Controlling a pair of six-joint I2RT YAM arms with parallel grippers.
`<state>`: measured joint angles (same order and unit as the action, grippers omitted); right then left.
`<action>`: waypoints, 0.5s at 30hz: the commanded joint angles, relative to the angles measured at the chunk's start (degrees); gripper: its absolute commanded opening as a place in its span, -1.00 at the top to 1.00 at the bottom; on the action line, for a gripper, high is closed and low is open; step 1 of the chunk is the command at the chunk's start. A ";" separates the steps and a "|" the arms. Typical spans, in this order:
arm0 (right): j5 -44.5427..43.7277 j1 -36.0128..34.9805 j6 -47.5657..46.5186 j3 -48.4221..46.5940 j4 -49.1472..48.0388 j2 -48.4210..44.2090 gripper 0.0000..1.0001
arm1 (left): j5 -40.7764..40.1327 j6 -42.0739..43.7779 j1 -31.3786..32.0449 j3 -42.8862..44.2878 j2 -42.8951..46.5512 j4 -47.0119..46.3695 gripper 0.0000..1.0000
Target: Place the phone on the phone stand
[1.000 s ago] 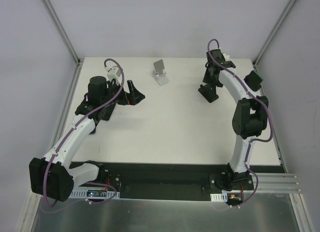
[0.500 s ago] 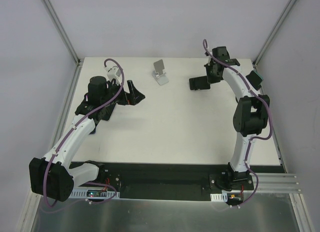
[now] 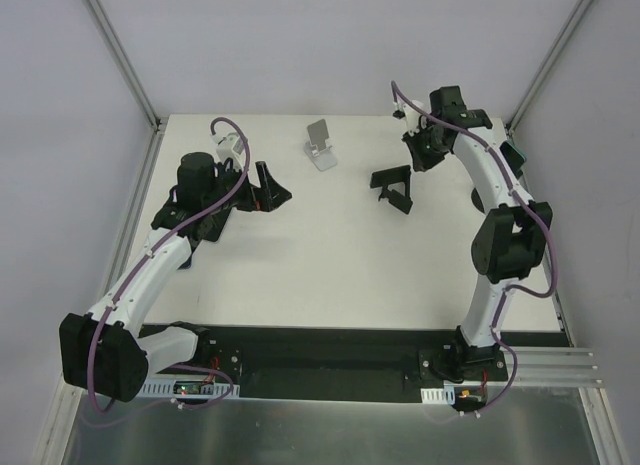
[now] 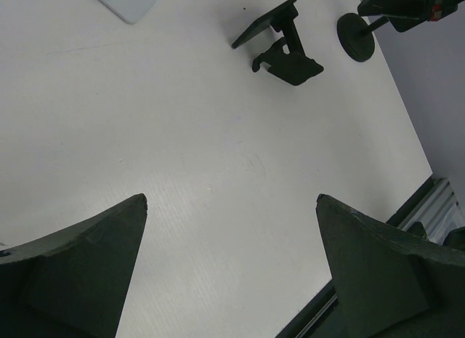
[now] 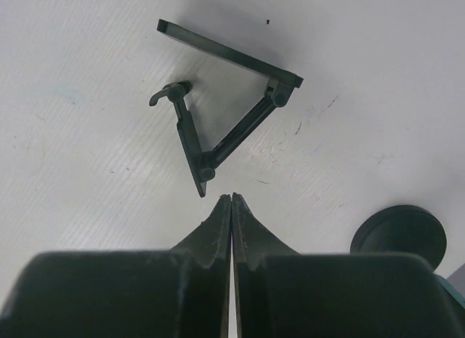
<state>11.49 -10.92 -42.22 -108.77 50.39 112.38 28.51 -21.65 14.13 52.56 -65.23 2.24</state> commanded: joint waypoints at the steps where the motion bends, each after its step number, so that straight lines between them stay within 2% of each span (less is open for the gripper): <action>1: -0.94 -0.33 -1.92 3.73 0.07 -8.31 0.99 | 1.63 -0.15 -0.68 0.36 -0.07 -1.98 -0.97; 2: -2.59 -0.42 -0.34 4.09 -0.72 -8.75 0.99 | 2.16 -0.32 -0.68 0.44 -0.16 -1.98 -0.97; 3: -4.26 -0.59 2.98 4.35 -2.82 -9.02 0.83 | 2.42 -0.41 -0.68 0.62 -0.33 -2.06 -0.97; 4: -6.54 -0.60 12.59 4.44 -4.32 -9.11 0.68 | 2.60 -0.59 -0.68 0.71 -0.42 -2.15 -0.97; 5: -10.22 -0.68 19.38 4.27 -4.86 -9.28 0.47 | 2.69 -0.67 -0.68 0.62 -0.34 -2.07 -0.97; 6: -10.08 -0.77 25.63 4.53 -5.04 -9.80 0.07 | 2.69 -0.59 -0.68 0.53 -0.33 -2.15 -0.97; 7: -9.21 -0.77 32.04 9.93 -7.13 -11.03 -0.06 | 2.60 -0.59 -0.77 0.44 -0.33 -2.07 -0.97; 8: -5.20 -0.86 45.94 15.38 -10.63 -12.87 -0.21 | 2.51 -0.59 -0.77 0.53 -0.33 -2.06 -0.97; 9: -2.98 -1.03 51.74 20.30 -20.32 -16.89 -0.40 | 2.51 -0.59 -0.68 0.53 -0.33 -2.06 -0.97; 11: -5.48 -2.26 62.74 33.45 -29.78 -21.73 -0.93 | 2.69 -0.67 -0.68 0.53 -0.42 -2.06 -0.97; 12: -8.21 -4.35 68.96 36.06 -36.18 -22.89 -0.93 | 2.51 -0.67 -0.77 0.53 -0.42 -2.06 -0.97; 13: -11.10 -5.59 70.50 38.96 -38.94 -23.69 -0.93 | 2.60 -0.67 -0.68 0.36 -0.42 -2.06 -0.97; 14: -17.57 -7.17 71.47 41.42 -40.27 -24.39 -0.93 | 2.60 -0.67 -0.68 0.44 -0.60 -2.06 -0.97; 15: -20.42 -7.62 75.40 42.58 -40.46 -24.66 -0.93 | 2.60 -0.59 -0.68 0.36 -0.69 -2.15 -0.97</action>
<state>3.14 -14.26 10.31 -72.25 24.95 91.50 29.61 -21.71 14.13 52.56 -65.58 2.13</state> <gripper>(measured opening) 0.962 0.988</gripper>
